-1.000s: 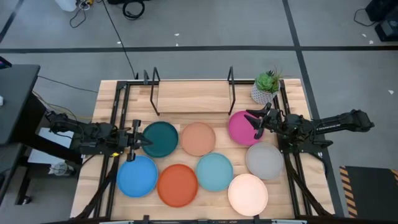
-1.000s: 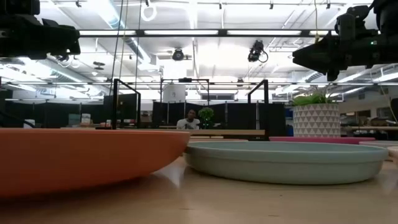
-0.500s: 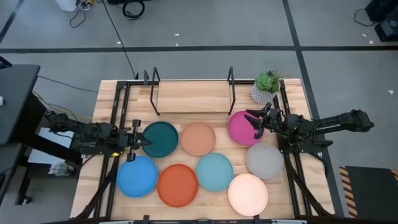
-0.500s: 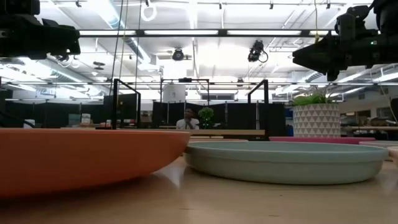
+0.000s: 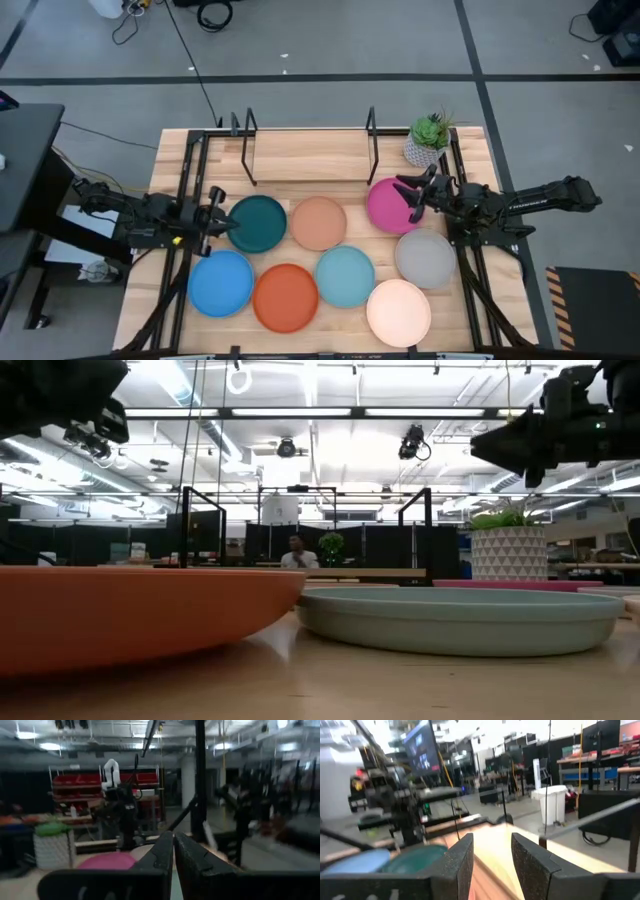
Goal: Place and stack plates onto a shelf
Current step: Put the pink plate on the shelf
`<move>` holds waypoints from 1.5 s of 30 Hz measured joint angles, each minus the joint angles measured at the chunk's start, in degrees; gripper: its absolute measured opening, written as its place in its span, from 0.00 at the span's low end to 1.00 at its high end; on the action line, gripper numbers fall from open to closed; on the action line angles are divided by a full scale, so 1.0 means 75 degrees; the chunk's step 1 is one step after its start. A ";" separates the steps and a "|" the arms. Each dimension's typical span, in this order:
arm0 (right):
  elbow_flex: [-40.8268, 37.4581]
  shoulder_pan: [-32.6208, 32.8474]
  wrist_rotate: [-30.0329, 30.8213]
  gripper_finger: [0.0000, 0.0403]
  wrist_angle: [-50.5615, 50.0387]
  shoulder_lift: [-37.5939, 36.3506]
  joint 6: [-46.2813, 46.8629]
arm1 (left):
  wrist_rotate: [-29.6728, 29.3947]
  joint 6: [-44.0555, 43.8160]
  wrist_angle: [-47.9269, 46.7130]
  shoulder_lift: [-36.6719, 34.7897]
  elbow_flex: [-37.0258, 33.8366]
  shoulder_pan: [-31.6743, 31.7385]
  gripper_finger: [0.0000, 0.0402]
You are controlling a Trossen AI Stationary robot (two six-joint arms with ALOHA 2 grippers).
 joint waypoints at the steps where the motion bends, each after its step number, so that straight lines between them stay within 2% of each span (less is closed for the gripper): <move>1: 0.0001 0.0000 0.0000 0.34 0.0124 -0.0005 -0.0002 | 0.0000 -0.0176 0.0000 0.0000 0.0003 0.0000 0.06; 8: 0.0000 0.0000 -0.0362 0.34 0.0277 -0.0003 -0.0007 | 0.0000 -0.0282 -0.0021 0.0000 0.0003 0.0000 0.06; 11: 0.0005 -0.0014 -0.0779 0.34 0.0269 -0.0003 -0.0436 | -0.0002 -0.0121 -0.0026 0.0000 0.0001 0.0000 0.06; 14: 0.0204 -0.0010 -0.1377 0.34 -0.0127 0.0072 -0.0798 | -0.0003 -0.0078 -0.0018 0.0000 0.0001 0.0000 0.06; 18: 0.0792 -0.0010 -0.1663 0.34 -0.1420 0.0348 -0.0833 | -0.0049 0.0055 0.0340 0.0000 0.0003 0.0000 0.06; 23: 0.1184 -0.0005 -0.1754 0.34 -0.2253 0.0886 -0.0908 | -0.0801 0.0739 0.0857 0.0003 0.0002 0.0000 0.06; 28: 0.1420 -0.0005 -0.2028 0.34 -0.2624 0.1500 -0.0924 | -0.2132 0.0806 0.0958 0.0000 0.0003 0.0003 0.07; 31: 0.1650 -0.0002 -0.2159 0.34 -0.2910 0.2007 -0.0796 | -0.2528 0.0938 0.0949 0.0003 0.0003 0.0069 0.13; 35: 0.2099 0.0090 -0.2163 0.34 -0.3231 0.2937 -0.0615 | -0.2534 0.0980 0.0843 0.0078 0.0002 0.0232 0.28; 39: 0.2761 0.0241 -0.2029 0.34 -0.3720 0.3946 -0.0361 | -0.1893 0.0841 0.0675 0.0485 0.0003 0.0277 0.41; 45: 0.3970 0.0456 -0.1318 0.34 -0.5083 0.5383 0.0150 | -0.1778 0.0321 0.0808 0.1390 0.0003 0.0277 0.44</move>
